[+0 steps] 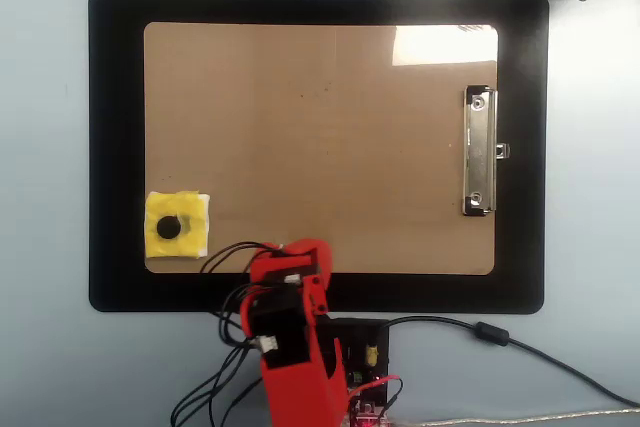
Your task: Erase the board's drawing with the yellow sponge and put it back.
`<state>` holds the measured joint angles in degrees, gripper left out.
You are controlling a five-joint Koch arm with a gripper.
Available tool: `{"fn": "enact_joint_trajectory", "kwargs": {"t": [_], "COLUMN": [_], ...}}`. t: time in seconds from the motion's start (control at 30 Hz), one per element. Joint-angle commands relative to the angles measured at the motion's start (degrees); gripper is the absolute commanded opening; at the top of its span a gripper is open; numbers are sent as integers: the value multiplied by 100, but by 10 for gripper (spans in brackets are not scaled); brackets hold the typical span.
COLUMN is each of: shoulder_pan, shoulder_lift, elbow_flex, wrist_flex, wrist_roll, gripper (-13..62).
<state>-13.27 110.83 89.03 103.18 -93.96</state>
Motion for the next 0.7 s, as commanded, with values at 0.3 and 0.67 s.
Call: {"fn": "enact_joint_trajectory", "kwargs": {"t": [0.3,0.67], "shoulder_pan": [2065,2057], "shoulder_lift": [1397,2382], "elbow_flex": [4043,5177], "wrist_flex": [-738,-844], "wrist_roll": [1345,1362], "gripper": [339,345]}}
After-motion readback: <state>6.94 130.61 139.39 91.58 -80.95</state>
